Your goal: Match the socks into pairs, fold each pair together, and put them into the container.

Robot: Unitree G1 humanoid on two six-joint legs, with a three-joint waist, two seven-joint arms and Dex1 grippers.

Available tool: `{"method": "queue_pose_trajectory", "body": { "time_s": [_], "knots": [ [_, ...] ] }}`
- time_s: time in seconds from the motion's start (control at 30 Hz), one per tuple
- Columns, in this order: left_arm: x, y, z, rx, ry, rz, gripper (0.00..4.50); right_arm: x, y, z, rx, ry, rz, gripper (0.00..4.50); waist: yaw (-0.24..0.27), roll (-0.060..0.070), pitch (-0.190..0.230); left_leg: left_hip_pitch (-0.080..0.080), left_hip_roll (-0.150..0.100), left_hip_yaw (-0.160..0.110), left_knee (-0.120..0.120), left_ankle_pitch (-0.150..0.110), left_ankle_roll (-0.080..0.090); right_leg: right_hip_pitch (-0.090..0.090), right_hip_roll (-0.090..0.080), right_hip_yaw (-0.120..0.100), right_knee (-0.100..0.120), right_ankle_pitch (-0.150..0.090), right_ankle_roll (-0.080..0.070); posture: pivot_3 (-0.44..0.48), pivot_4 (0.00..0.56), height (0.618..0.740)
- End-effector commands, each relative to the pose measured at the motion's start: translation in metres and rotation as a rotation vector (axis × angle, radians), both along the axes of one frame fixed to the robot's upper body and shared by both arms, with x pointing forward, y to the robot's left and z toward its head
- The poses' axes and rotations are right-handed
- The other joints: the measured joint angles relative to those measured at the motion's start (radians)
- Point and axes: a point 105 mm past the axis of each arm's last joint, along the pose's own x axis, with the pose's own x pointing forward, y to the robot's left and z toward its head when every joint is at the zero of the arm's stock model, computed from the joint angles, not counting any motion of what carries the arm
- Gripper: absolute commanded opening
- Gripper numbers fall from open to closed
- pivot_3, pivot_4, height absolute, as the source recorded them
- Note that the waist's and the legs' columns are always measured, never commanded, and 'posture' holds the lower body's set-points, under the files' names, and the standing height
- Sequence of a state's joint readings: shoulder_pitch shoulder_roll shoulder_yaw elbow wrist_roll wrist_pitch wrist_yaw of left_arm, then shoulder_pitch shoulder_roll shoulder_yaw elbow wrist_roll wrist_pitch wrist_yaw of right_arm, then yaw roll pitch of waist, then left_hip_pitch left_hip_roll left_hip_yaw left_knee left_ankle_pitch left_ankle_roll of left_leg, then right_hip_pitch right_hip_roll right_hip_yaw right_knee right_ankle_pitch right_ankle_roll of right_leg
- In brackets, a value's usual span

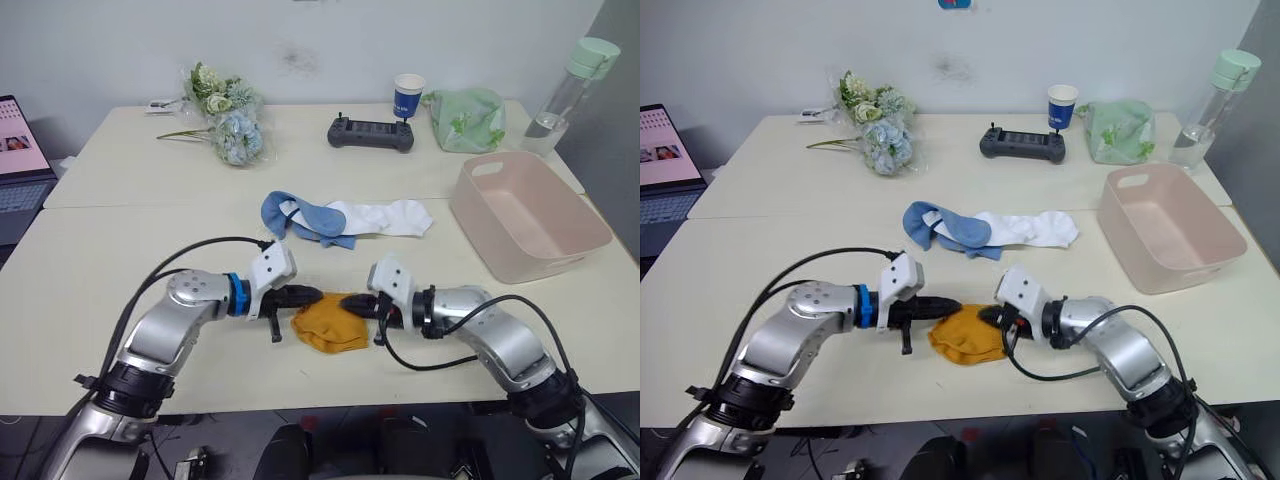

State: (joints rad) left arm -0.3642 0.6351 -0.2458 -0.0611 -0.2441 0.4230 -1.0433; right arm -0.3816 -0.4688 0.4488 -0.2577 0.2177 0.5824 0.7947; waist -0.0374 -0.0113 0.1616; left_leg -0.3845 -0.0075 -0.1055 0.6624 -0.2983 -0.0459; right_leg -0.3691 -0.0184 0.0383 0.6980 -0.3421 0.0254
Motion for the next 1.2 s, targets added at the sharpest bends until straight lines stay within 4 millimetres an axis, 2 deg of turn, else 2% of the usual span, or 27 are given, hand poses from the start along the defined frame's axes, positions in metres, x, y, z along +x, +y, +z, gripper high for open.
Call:
{"method": "queue_pose_trajectory", "body": {
  "time_s": [0.03, 0.2, 0.3, 0.4, 0.5, 0.6, 0.73, 0.87, 0.97, 1.03, 1.1, 1.2],
  "knots": [
    [0.004, 0.002, -0.003, 0.051, -0.067, -0.001, 0.00, -0.011, -0.003, -0.004, -0.045, -0.016, 0.063, 0.06, 0.004, 0.000, 0.000, 0.000, 0.000, 0.000, 0.000, 0.000, 0.000, 0.000, 0.000, 0.000, 0.000, 0.000, 0.000, 0.000, 0.150, 0.740],
    [0.004, 0.008, -0.010, 0.077, -0.059, 0.014, 0.00, -0.022, -0.017, -0.013, -0.129, -0.019, 0.106, 0.06, 0.005, 0.000, 0.000, 0.000, 0.000, 0.000, 0.000, 0.000, 0.000, 0.001, 0.000, 0.000, 0.000, 0.000, 0.000, 0.000, 0.150, 0.740],
    [0.006, 0.010, -0.006, 0.072, -0.084, 0.013, 0.00, -0.029, -0.028, -0.013, -0.156, -0.004, 0.119, 0.06, 0.005, -0.001, -0.001, 0.000, 0.000, 0.000, 0.000, 0.000, 0.000, 0.001, 0.000, 0.000, 0.000, 0.000, 0.000, 0.000, 0.150, 0.740],
    [0.005, 0.004, 0.010, 0.008, -0.128, -0.020, 0.00, -0.027, -0.032, -0.004, -0.124, -0.037, 0.087, 0.06, 0.005, -0.001, -0.001, 0.000, 0.000, 0.000, 0.000, 0.000, 0.000, 0.001, 0.000, 0.000, 0.000, 0.000, 0.000, 0.000, 0.150, 0.740],
    [-0.005, -0.001, 0.031, -0.032, -0.170, -0.108, 0.00, -0.010, -0.038, 0.022, -0.019, -0.074, -0.058, 0.06, 0.004, -0.001, 0.000, 0.000, 0.000, 0.000, 0.000, 0.000, 0.000, 0.001, 0.000, 0.000, 0.000, 0.000, 0.000, 0.000, 0.150, 0.740],
    [-0.016, -0.002, 0.036, -0.008, -0.189, -0.188, 0.00, -0.004, -0.047, 0.037, 0.043, -0.067, -0.135, 0.06, 0.006, -0.001, 0.000, 0.000, 0.000, 0.000, 0.000, 0.000, -0.001, 0.001, 0.000, 0.000, 0.000, 0.000, 0.000, 0.000, 0.150, 0.740],
    [-0.033, -0.003, 0.019, 0.009, -0.104, -0.257, 0.00, 0.008, -0.056, 0.047, 0.084, -0.124, -0.281, 0.06, 0.004, -0.001, 0.000, 0.000, 0.001, 0.000, 0.000, 0.000, 0.000, 0.001, 0.000, 0.000, 0.000, 0.000, 0.000, 0.000, 0.150, 0.740],
    [-0.033, -0.002, 0.004, 0.014, -0.058, -0.227, 0.00, 0.010, -0.055, 0.042, 0.069, -0.095, -0.315, 0.06, 0.005, -0.001, 0.000, 0.000, 0.000, 0.000, 0.000, 0.000, 0.000, 0.000, 0.000, 0.000, 0.000, 0.000, 0.000, 0.000, 0.150, 0.740],
    [-0.027, 0.010, -0.014, 0.081, -0.063, -0.180, 0.00, 0.008, -0.054, 0.036, 0.086, 0.023, -0.340, 0.06, 0.005, -0.001, 0.000, 0.000, 0.000, 0.000, 0.000, -0.002, 0.003, 0.001, 0.000, 0.000, 0.000, 0.000, 0.000, 0.000, 0.150, 0.740],
    [-0.026, 0.015, -0.018, 0.098, -0.057, -0.173, 0.00, 0.005, -0.054, 0.033, 0.083, 0.079, -0.344, 0.06, 0.004, 0.000, 0.000, 0.000, 0.000, 0.000, 0.000, -0.002, 0.003, 0.000, 0.000, 0.000, 0.000, 0.000, 0.000, 0.000, 0.150, 0.740],
    [-0.028, 0.019, -0.021, 0.112, -0.052, -0.175, 0.00, -0.001, -0.054, 0.027, 0.083, 0.211, -0.340, 0.06, 0.004, 0.000, 0.000, 0.000, 0.000, 0.000, 0.000, -0.002, 0.003, 0.000, 0.000, 0.000, 0.000, 0.000, 0.000, 0.000, 0.150, 0.740],
    [-0.032, 0.023, -0.026, 0.123, -0.044, -0.179, 0.00, -0.006, -0.052, 0.022, 0.118, 0.377, -0.355, 0.87, 0.003, 0.000, -0.001, 0.001, 0.000, 0.000, 0.000, -0.002, 0.003, 0.001, 0.000, 0.001, 0.000, 0.000, 0.000, 0.000, 0.150, 0.740]
  ]
}}
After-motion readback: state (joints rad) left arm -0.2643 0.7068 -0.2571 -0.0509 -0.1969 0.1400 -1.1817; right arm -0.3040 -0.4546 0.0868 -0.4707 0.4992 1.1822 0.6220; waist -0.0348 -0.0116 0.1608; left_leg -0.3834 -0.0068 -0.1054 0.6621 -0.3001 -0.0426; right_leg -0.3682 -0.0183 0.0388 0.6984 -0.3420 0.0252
